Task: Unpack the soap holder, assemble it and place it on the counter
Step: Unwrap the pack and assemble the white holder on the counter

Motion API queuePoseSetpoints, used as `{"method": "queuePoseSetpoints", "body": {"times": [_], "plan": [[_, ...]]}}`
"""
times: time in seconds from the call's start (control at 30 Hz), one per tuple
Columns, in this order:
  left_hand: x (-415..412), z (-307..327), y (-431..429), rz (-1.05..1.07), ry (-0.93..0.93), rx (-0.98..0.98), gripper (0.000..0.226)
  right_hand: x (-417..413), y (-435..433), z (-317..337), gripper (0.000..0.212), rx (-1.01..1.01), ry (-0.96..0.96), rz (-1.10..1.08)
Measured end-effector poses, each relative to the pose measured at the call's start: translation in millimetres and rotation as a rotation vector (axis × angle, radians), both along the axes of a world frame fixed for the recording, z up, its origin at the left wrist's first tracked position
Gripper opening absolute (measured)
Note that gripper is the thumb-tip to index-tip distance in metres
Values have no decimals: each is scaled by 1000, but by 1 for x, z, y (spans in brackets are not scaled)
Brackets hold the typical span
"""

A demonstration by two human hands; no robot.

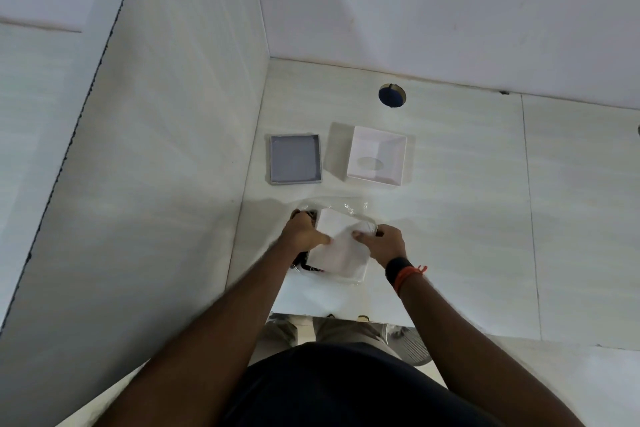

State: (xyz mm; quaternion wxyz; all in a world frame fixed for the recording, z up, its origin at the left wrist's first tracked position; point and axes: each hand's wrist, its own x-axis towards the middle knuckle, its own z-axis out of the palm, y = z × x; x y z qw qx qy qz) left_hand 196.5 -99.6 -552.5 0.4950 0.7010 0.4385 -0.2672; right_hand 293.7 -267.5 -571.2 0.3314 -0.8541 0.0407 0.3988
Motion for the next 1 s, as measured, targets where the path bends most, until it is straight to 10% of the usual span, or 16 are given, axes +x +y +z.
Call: {"method": "queuePoseSetpoints", "body": {"times": [0.47,0.8,1.0], "plan": [[43,29,-3,407,-369,-628,51,28,-20,51,40,505,190,-349],[116,49,30,358,-429,-207,28,112,22,52,18,447,-63,-402],[150,34,33,185,-369,126,19,141,34,26,41,268,-255,-323]]}}
